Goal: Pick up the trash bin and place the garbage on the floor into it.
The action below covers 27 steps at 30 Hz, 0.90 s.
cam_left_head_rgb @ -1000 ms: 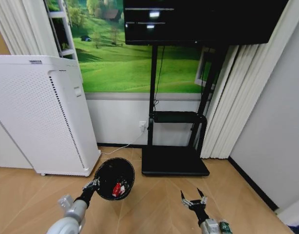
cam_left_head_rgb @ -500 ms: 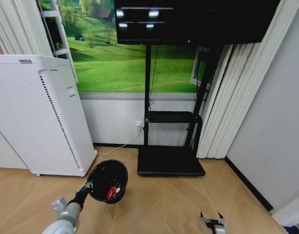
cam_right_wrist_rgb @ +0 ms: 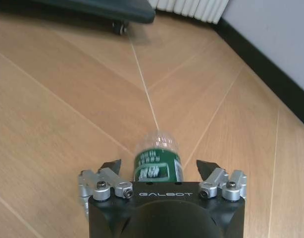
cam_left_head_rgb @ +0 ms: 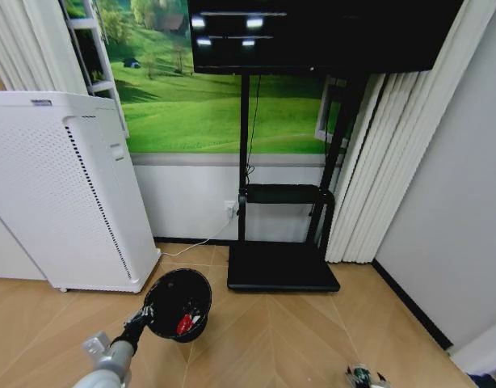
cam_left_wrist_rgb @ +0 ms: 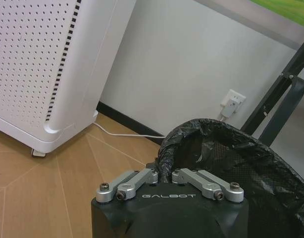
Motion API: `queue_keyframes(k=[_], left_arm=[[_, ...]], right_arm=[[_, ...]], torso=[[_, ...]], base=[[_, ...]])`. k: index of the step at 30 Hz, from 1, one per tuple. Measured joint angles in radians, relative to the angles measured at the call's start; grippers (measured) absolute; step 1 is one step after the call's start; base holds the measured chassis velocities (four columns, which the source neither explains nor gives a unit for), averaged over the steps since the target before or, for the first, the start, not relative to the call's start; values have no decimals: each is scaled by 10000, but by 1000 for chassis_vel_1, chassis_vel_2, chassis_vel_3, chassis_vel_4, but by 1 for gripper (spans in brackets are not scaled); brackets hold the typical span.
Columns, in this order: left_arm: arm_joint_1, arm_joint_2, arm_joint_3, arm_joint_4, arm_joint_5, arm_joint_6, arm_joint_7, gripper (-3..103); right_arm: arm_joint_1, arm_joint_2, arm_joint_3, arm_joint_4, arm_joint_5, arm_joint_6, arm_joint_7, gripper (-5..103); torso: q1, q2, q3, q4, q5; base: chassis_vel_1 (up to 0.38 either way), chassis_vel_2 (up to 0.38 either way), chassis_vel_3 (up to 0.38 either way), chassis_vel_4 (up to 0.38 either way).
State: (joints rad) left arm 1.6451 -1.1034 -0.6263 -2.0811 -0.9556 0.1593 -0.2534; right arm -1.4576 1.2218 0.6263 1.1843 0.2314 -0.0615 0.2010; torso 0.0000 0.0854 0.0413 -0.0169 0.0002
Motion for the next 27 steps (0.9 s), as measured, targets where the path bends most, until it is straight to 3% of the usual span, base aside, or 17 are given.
queue_keyframes(k=[2,3,4,6,8,10,20,27], left_arm=[[2,-9,30,-10,16,-10,0,7],[-8,-19,52,-18,19,-22,-1,7],[-8,-19,52,-18,19,-22,-1,7],[-18,-16,74,-31,19,-29,-6,7],[-22,-11,73,-32,20,-30,-6,7],[-31,-2,34,-38,18,-34,-19,7],[-3,-35,28,-48,54,-44,-28,7],[-9,-6,-11,-56,28,-46,-12,7]], right_arm=[[82,-39,-16,-229,0,-19,-99,83],[146,-107,-25,-448,2,-55,-334,72],[146,-107,-25,-448,2,-55,-334,72],[281,-164,-43,-894,2,-123,-534,61],[317,-164,-42,-962,0,-126,-566,61],[349,-160,-39,-1025,8,-128,-676,45],[193,-43,-50,-604,94,-164,-800,25],[165,-2,-36,-529,100,-197,-784,25]], torso=[[0,0,0,-1,0],[0,0,0,-1,0],[0,0,0,-1,0],[0,0,0,-5,-3],[0,1,0,-4,-5],[0,1,0,-1,-11],[0,1,0,-1,-1],[0,0,0,-1,0]], base=[[0,0,0,0],[0,0,0,0],[0,0,0,0],[0,0,0,0],[0,0,0,0],[0,0,0,0],[0,0,0,0],[0,0,0,0]])
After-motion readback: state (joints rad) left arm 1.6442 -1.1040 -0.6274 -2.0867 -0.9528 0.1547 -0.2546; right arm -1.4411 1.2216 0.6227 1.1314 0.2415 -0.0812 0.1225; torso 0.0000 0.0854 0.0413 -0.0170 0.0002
